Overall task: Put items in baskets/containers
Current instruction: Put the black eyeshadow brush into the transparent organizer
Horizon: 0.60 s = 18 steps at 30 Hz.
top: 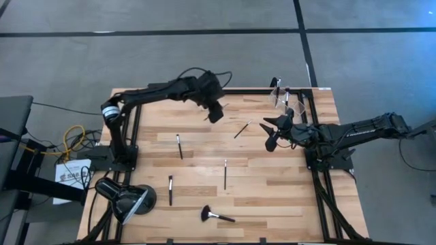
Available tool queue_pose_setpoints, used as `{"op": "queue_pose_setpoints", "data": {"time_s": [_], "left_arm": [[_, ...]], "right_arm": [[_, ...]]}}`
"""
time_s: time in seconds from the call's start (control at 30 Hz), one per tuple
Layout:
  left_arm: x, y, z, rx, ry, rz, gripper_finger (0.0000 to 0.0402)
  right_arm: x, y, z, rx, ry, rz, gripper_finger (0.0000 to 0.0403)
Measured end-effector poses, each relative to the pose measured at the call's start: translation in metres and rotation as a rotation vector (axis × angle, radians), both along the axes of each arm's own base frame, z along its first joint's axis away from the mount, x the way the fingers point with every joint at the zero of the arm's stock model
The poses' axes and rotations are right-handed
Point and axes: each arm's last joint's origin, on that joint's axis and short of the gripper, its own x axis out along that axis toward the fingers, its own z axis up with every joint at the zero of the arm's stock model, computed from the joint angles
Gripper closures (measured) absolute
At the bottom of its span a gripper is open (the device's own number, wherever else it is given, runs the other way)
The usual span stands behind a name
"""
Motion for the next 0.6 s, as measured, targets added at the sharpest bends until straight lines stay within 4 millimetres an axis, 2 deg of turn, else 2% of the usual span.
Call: {"op": "queue_pose_setpoints", "data": {"time_s": [0.13,0.2,0.4,0.6], "left_arm": [[0.005,-0.009,0.023,-0.018,-0.178,-0.100,0.0389],[0.010,-0.013,0.026,-0.026,-0.246,-0.149,0.0390],[0.018,-0.024,-0.007,-0.023,-0.449,-0.253,0.0390],[0.005,-0.023,-0.038,-0.044,-0.683,-0.305,0.0390]], "right_arm": [[0.000,0.001,-0.001,0.011,0.006,0.025,0.0282],[0.001,0.001,-0.001,0.017,0.009,0.040,0.0282],[0.006,0.002,-0.006,0.019,0.033,0.049,0.0282],[0.023,0.004,-0.012,0.025,0.026,0.118,0.0270]]}}
